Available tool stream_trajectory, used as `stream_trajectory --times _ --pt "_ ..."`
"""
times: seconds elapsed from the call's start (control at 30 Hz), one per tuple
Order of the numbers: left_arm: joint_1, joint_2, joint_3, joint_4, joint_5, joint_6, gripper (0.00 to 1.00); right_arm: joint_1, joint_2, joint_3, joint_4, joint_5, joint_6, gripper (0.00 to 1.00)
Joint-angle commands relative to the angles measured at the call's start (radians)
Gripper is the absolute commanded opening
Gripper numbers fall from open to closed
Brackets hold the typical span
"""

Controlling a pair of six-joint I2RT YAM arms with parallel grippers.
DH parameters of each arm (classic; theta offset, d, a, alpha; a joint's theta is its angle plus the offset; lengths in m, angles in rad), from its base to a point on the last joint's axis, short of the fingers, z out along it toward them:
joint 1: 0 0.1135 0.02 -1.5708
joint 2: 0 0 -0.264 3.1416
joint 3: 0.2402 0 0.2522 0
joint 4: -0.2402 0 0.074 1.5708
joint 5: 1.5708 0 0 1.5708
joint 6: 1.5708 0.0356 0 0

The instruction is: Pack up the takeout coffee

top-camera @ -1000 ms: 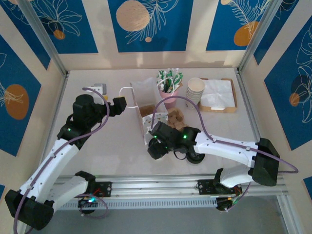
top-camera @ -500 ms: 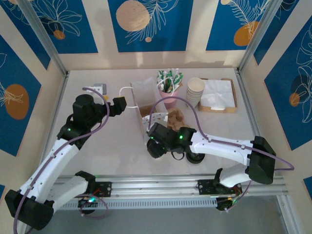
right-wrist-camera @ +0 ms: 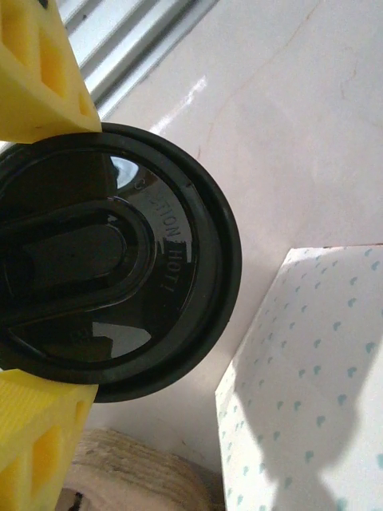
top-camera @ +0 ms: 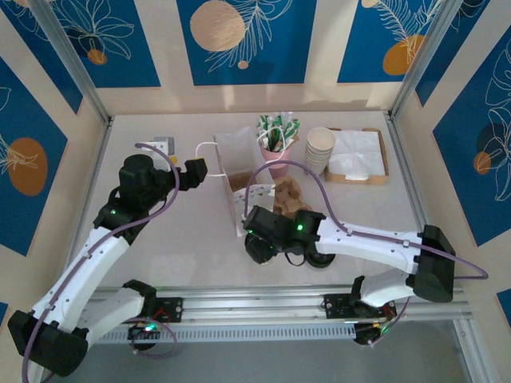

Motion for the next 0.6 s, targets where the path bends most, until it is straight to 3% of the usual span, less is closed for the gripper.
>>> stream_trajectory --times 0.0,0.27,0.57 --pt "0.010 -0.003 0.009 0.003 -0.012 0.022 0.93 0.018 -0.083 0.056 -0.059 -0.017 0.019 0.63" --pt "0.010 -0.003 0.006 0.014 0.011 0.025 0.90 0.063 -0.212 0.163 -0.151 -0.094 -0.011 0.59" --pt "0.010 0.020 0.017 0.021 0.066 0.021 0.58 0.073 -0.278 0.358 -0.113 -0.032 -0.037 0.58"
